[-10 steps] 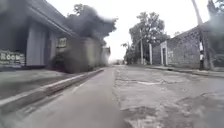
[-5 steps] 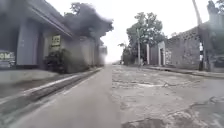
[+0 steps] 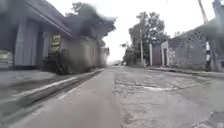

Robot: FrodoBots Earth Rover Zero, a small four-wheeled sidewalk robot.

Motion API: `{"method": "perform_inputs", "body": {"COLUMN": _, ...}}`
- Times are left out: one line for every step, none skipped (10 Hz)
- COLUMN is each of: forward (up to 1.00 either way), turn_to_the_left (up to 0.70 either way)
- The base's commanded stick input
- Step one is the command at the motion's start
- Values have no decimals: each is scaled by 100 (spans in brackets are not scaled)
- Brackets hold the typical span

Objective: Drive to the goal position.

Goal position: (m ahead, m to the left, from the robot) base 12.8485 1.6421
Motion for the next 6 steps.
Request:
{"method": "perform_inputs", "body": {"forward": 70, "turn_to_the_left": -16}}
{"method": "perform_inputs", "body": {"forward": 70, "turn_to_the_left": 0}}
{"method": "perform_inputs", "body": {"forward": 70, "turn_to_the_left": 0}}
{"method": "perform_inputs", "body": {"forward": 70, "turn_to_the_left": 0}}
{"method": "perform_inputs", "body": {"forward": 70, "turn_to_the_left": 0}}
{"method": "perform_inputs", "body": {"forward": 70, "turn_to_the_left": 0}}
